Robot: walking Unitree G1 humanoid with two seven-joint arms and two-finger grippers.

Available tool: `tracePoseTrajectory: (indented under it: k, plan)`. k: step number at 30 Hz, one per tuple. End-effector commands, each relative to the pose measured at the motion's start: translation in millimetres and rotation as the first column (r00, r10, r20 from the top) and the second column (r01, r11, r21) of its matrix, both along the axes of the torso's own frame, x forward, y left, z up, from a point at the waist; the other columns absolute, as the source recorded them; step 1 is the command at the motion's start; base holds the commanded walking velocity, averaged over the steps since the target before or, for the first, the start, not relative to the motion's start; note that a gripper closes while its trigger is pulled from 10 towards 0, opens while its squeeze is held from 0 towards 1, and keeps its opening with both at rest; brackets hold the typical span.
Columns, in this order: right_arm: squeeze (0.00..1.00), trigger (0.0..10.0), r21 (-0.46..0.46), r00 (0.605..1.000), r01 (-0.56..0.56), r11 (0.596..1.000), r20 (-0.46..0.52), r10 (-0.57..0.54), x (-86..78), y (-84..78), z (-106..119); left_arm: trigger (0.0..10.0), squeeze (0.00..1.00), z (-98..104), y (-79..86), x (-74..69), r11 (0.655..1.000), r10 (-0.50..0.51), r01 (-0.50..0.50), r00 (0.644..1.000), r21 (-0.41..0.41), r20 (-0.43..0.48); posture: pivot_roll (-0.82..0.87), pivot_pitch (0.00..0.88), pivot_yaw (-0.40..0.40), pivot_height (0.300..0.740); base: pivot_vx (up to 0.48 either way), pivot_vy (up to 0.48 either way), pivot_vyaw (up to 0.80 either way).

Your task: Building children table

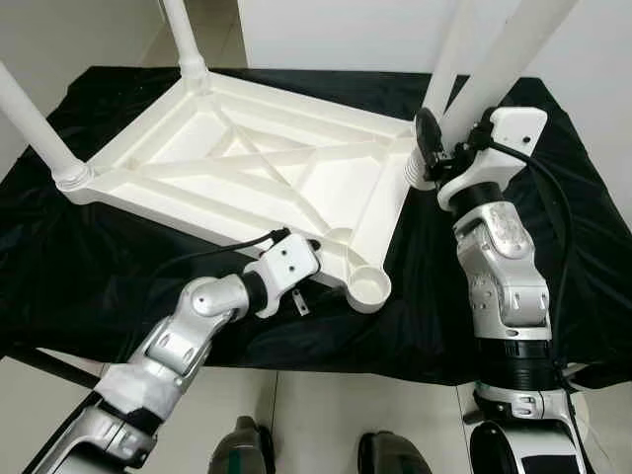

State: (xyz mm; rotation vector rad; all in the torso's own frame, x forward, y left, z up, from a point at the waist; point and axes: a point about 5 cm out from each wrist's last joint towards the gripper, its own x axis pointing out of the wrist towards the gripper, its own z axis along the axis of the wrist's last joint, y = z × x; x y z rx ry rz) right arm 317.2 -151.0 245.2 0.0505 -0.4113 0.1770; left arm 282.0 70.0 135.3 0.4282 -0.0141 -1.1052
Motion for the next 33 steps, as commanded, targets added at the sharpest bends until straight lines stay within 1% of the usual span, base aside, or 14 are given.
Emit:
tracePoseTrajectory:
  k: [1, 3, 5, 6, 8, 9, 11, 13, 16, 18, 20, 21, 24, 33]
  plan:
    - [0.00, 10.0, 0.008, 0.999, -0.019, 1.000, 0.038, 0.019, -1.5, 3.4, 8.9, 10.0, 0.00, -0.9, -1.7, 1.9, 1.000, 0.023, -0.023, 1.000, 0.004, 0.010, -0.04, 0.058, 0.056, 0.740, 0.000, 0.000, 0.00]
    - [0.00, 10.0, 0.012, 0.999, -0.020, 1.000, 0.037, 0.020, -0.9, 4.2, 9.1, 10.0, 0.00, -0.8, -8.2, 3.8, 1.000, 0.018, -0.018, 1.000, 0.003, 0.020, -0.04, 0.059, 0.059, 0.740, 0.000, 0.000, 0.00]
    - [0.00, 10.0, 0.012, 0.999, -0.020, 1.000, 0.037, 0.020, -0.9, 4.2, 9.1, 10.0, 0.00, -0.8, -8.2, 3.8, 1.000, 0.018, -0.018, 1.000, 0.003, 0.020, -0.04, 0.059, 0.059, 0.740, 0.000, 0.000, 0.00]
    - [0.00, 10.0, 0.014, 0.999, -0.020, 1.000, 0.037, 0.020, -0.9, 4.8, 9.2, 10.0, 0.00, 0.3, -13.4, 4.7, 1.000, 0.013, -0.013, 1.000, -0.007, 0.023, -0.04, 0.060, 0.062, 0.740, 0.000, 0.000, 0.00]
    - [0.00, 10.0, 0.014, 0.999, -0.020, 1.000, 0.037, 0.020, -0.9, 4.8, 9.2, 10.0, 0.00, 0.3, -13.4, 4.7, 1.000, 0.013, -0.013, 1.000, -0.007, 0.023, -0.04, 0.060, 0.062, 0.740, 0.000, 0.000, 0.00]
    - [0.00, 10.0, 0.019, 0.999, -0.016, 1.000, 0.035, 0.015, -1.8, 5.0, 8.4, 10.0, 0.00, 2.9, -24.2, 5.5, 1.000, 0.005, -0.004, 1.000, -0.027, 0.027, -0.05, 0.064, 0.067, 0.740, 0.000, 0.000, 0.00]
    - [0.00, 10.0, 0.019, 0.999, -0.016, 1.000, 0.035, 0.015, -1.8, 5.0, 8.4, 10.0, 0.00, 2.9, -24.2, 5.5, 1.000, 0.005, -0.004, 1.000, -0.027, 0.027, -0.05, 0.064, 0.067, 0.740, 0.000, 0.000, 0.00]
    - [0.00, 10.0, 0.024, 0.999, -0.010, 1.000, 0.034, 0.009, -3.3, 4.7, 8.0, 10.0, 0.00, 5.1, -34.4, 6.3, 0.999, -0.008, 0.009, 0.999, -0.047, 0.031, -0.06, 0.069, 0.074, 0.740, 0.000, 0.000, 0.00]
    - [0.00, 10.0, 0.024, 0.999, -0.010, 1.000, 0.034, 0.009, -3.3, 4.7, 8.0, 10.0, 0.00, 5.1, -34.4, 6.3, 0.999, -0.008, 0.009, 0.999, -0.047, 0.031, -0.06, 0.069, 0.074, 0.740, 0.000, 0.000, 0.00]
    - [0.00, 10.0, 0.027, 0.999, 0.000, 1.000, 0.036, -0.001, -4.3, 3.5, 8.7, 10.0, 0.00, 8.1, -45.5, 8.5, 0.998, -0.015, 0.017, 0.999, -0.063, 0.039, -0.06, 0.082, 0.079, 0.740, 0.000, 0.000, 0.00]
    - [0.00, 10.0, 0.027, 0.999, 0.000, 1.000, 0.036, -0.001, -4.3, 3.5, 8.7, 10.0, 0.00, 8.1, -45.5, 8.5, 0.998, -0.015, 0.017, 0.999, -0.063, 0.039, -0.06, 0.082, 0.079, 0.740, 0.000, 0.000, 0.00]
    - [0.00, 10.0, 0.031, 0.999, 0.011, 0.999, 0.037, -0.012, -5.1, 1.4, 9.2, 10.0, 0.00, 10.7, -52.4, 9.2, 0.997, -0.013, 0.016, 0.999, -0.080, 0.038, -0.07, 0.085, 0.087, 0.740, 0.000, 0.000, 0.00]
    - [0.00, 10.0, 0.036, 0.999, 0.025, 0.999, 0.033, -0.026, -7.0, -1.5, 8.3, 10.0, 0.00, 14.9, -61.8, 9.9, 0.994, -0.010, 0.014, 0.999, -0.108, 0.035, -0.07, 0.086, 0.090, 0.740, 0.000, 0.000, 0.00]
    - [0.00, 10.0, 0.040, 0.999, 0.035, 0.999, 0.026, -0.036, -10.7, -2.2, 5.9, 10.0, 0.00, 21.3, -70.6, 8.6, 0.991, -0.025, 0.032, 0.998, -0.133, 0.053, -0.09, 0.091, 0.095, 0.740, 0.000, 0.000, 0.00]
